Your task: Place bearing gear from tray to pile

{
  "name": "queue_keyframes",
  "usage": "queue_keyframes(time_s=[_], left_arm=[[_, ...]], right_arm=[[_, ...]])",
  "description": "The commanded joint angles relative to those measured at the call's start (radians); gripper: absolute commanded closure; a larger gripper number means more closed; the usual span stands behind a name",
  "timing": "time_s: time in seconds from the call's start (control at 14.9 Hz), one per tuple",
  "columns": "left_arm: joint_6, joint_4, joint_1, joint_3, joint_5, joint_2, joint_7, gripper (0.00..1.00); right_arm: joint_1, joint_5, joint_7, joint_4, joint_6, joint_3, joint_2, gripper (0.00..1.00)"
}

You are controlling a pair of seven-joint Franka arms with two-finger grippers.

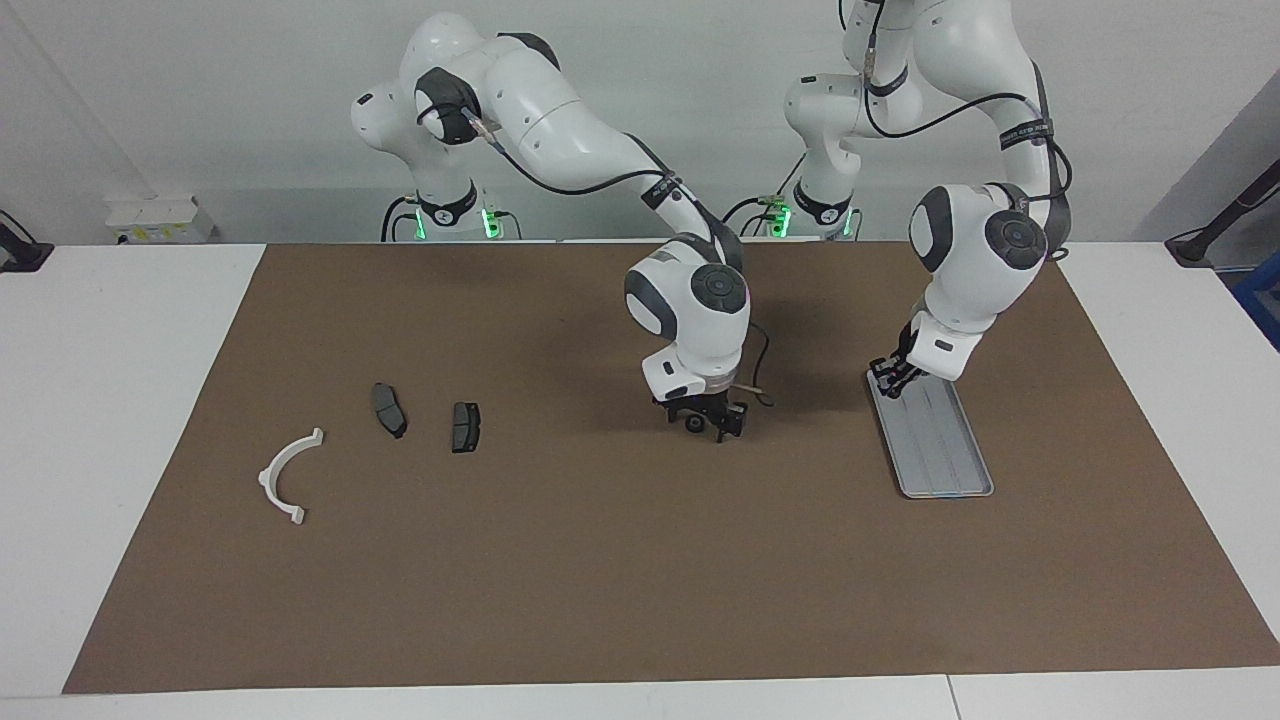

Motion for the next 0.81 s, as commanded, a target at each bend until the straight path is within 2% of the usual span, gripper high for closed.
queue_keyframes(time_s=[0.0, 0.13, 0.27, 0.34, 0.4, 0.47, 0.54, 0.74], left_arm=[[-0.087, 0.069, -0.003, 0.012, -0.001, 0.012, -0.029, 0.96], [-0.090, 0.074, -0.007, 0.011, -0.001, 0.014, -0.046, 0.96], [-0.081, 0.074, -0.021, 0.011, -0.001, 0.014, -0.091, 0.96], [-0.084, 0.074, -0.027, 0.012, -0.001, 0.014, -0.095, 0.96], [-0.084, 0.074, -0.031, 0.012, -0.001, 0.014, -0.098, 0.96], [-0.080, 0.071, -0.031, 0.012, -0.001, 0.014, -0.104, 0.96], [-0.081, 0.073, -0.031, 0.012, -0.001, 0.014, -0.112, 0.96], [-0.058, 0.077, -0.034, 0.009, -0.001, 0.018, -0.164, 0.96]], right_arm=[[-0.006, 0.017, 0.010, -0.023, 0.022, 0.004, -0.006, 0.16], [-0.008, 0.019, 0.011, -0.022, 0.020, 0.004, -0.008, 0.27], [-0.009, 0.045, 0.011, -0.012, 0.013, 0.004, -0.011, 0.48], [-0.011, 0.054, 0.011, -0.011, 0.016, 0.004, -0.011, 0.56], [-0.011, 0.054, 0.011, -0.011, 0.017, 0.004, -0.009, 0.69], [-0.012, 0.054, 0.011, -0.011, 0.017, 0.004, -0.009, 0.77], [-0.014, 0.054, 0.010, -0.011, 0.017, 0.004, -0.009, 0.98], [-0.015, 0.053, 0.007, -0.011, 0.016, 0.004, -0.009, 1.00]])
